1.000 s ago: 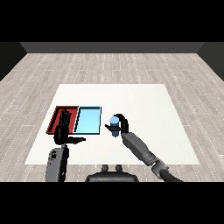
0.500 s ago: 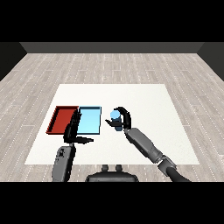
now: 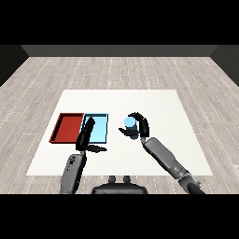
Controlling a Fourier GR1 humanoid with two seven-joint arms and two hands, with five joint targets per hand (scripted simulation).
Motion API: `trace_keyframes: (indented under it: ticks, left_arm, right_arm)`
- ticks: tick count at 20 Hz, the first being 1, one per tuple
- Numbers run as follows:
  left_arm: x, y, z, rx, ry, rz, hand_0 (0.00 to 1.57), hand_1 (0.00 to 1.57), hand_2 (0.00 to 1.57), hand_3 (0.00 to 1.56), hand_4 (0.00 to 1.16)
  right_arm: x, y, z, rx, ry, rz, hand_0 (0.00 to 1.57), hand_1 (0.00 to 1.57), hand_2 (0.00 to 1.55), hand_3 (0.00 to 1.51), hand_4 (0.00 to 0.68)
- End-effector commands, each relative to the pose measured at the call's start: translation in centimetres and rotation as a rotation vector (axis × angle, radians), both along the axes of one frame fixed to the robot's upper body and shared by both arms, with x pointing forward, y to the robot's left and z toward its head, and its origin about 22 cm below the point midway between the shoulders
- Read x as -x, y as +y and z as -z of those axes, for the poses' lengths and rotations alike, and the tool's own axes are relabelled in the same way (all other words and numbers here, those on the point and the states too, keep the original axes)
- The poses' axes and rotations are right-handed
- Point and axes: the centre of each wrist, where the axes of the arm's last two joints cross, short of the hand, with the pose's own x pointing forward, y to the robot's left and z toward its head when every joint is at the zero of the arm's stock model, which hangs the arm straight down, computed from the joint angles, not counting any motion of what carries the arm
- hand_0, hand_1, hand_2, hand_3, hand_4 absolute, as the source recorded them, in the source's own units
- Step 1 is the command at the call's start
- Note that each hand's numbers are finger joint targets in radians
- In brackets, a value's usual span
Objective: Pick the blue can and put it in the blue box
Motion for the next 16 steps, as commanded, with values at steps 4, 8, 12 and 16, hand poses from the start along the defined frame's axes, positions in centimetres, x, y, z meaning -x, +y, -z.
trace_keyframes:
  ticks: [4, 8, 12, 16]
  left_arm:
    - [-1.3, -3.5, 0.6, 0.027, 0.046, 0.080, 0.00, 0.00, 0.00, 0.00, 0.00]
    - [-1.4, -4.5, 0.9, 0.038, 0.097, 0.102, 0.00, 0.00, 0.00, 0.00, 0.00]
    - [-1.7, -4.7, 2.9, 0.021, 0.122, 0.117, 0.00, 0.00, 0.00, 0.00, 0.00]
    - [-1.4, -5.0, 1.7, 0.038, 0.146, 0.111, 0.00, 0.00, 0.00, 0.00, 0.00]
  right_arm:
    - [-2.1, -1.0, -2.3, 0.038, -0.018, 0.007, 1.43, 1.43, 1.45, 1.40, 0.616]
    - [0.0, -0.7, -2.6, 0.066, -0.027, -0.005, 1.44, 1.44, 1.45, 1.40, 0.614]
    - [0.6, -0.7, -0.4, 0.075, -0.041, -0.057, 1.46, 1.46, 1.46, 1.40, 0.608]
    - [0.3, 0.4, -1.9, 0.062, -0.040, -0.045, 1.48, 1.48, 1.47, 1.40, 0.619]
